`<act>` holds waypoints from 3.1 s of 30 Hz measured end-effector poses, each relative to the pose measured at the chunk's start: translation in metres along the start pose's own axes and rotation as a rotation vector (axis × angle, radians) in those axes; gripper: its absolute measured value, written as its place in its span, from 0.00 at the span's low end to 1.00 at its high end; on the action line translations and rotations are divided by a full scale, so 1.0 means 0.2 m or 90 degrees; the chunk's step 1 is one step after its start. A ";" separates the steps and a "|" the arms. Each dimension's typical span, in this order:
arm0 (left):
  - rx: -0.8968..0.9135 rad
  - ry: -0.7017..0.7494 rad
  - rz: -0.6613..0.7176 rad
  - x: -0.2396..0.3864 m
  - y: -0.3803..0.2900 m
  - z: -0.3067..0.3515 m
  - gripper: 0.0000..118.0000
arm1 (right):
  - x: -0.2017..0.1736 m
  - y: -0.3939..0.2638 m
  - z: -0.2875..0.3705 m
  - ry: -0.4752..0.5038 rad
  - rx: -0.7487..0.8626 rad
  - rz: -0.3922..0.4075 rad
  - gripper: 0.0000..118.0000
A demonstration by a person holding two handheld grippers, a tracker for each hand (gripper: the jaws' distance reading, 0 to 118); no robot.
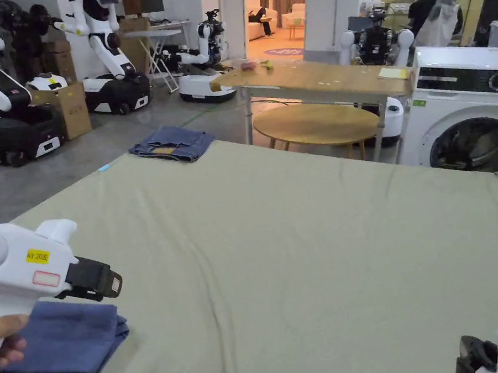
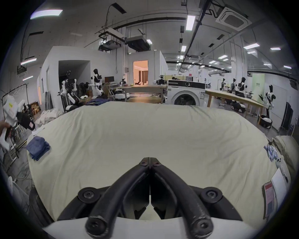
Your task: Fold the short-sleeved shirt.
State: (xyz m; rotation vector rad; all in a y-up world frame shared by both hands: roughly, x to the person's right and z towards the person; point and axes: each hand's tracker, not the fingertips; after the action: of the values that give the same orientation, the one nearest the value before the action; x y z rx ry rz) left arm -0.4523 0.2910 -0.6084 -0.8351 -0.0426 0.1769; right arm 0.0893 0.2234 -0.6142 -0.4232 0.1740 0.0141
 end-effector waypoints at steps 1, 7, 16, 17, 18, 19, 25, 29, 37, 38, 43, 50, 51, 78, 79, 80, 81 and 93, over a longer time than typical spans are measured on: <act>0.028 -0.011 0.001 0.11 -0.04 -0.04 0.47 | 0.02 0.01 0.00 -0.007 0.002 -0.003 0.00; 0.210 -0.034 -0.048 0.72 -0.21 -0.19 0.45 | 0.13 0.08 0.04 -0.041 0.035 -0.009 0.00; 0.426 0.026 -0.126 1.30 -0.28 -0.27 0.18 | 0.23 0.18 0.14 -0.084 0.129 -0.025 0.00; 0.448 0.036 -0.134 1.34 -0.28 -0.27 0.11 | 0.23 0.19 0.14 -0.088 0.136 -0.027 0.00; 0.442 0.039 -0.139 1.36 -0.28 -0.27 0.02 | 0.24 0.18 0.15 -0.091 0.144 -0.030 0.00; 0.447 0.041 -0.136 1.39 -0.29 -0.27 0.01 | 0.24 0.17 0.15 -0.095 0.153 -0.033 0.00; 0.454 0.037 -0.076 1.39 -0.30 -0.29 0.00 | 0.23 0.14 0.17 -0.106 0.179 -0.041 0.00; 0.450 0.036 -0.073 1.39 -0.33 -0.30 0.00 | 0.23 0.12 0.16 -0.111 0.181 -0.040 0.00; 0.457 0.039 -0.084 1.43 -0.34 -0.28 0.00 | 0.23 0.13 0.18 -0.120 0.192 -0.040 0.00; 0.458 0.039 -0.084 1.43 -0.34 -0.28 0.00 | 0.23 0.13 0.18 -0.121 0.194 -0.038 0.00; 0.462 0.057 -0.097 1.45 -0.35 -0.27 0.04 | 0.24 0.14 0.19 -0.140 0.200 -0.044 0.02; 0.468 0.043 -0.077 1.46 -0.34 -0.26 0.64 | 0.23 0.13 0.17 -0.177 0.203 -0.045 0.75; 0.470 0.045 -0.076 1.46 -0.34 -0.26 0.70 | 0.23 0.13 0.18 -0.173 0.205 -0.045 0.75; 0.493 0.082 -0.120 1.47 -0.33 -0.25 0.73 | 0.33 0.20 0.15 -0.095 0.164 -0.144 0.76; 0.494 0.082 -0.120 1.46 -0.33 -0.25 0.73 | 0.33 0.21 0.15 -0.101 0.160 -0.144 0.76; 0.495 0.078 -0.119 1.46 -0.33 -0.25 0.73 | 0.33 0.21 0.15 -0.105 0.156 -0.142 0.76; 0.495 0.073 -0.117 1.46 -0.33 -0.25 0.73 | 0.33 0.21 0.14 -0.105 0.153 -0.143 0.76; 0.480 0.043 -0.090 1.45 -0.30 -0.26 0.73 | 0.34 0.26 0.13 -0.087 0.113 -0.182 0.76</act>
State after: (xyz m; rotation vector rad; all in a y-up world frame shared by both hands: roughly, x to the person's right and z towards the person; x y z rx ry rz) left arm -0.1537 0.2629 -0.6079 -0.0835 0.0284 0.0222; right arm 0.1585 0.2791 -0.6233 -0.2664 -0.0211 -0.2513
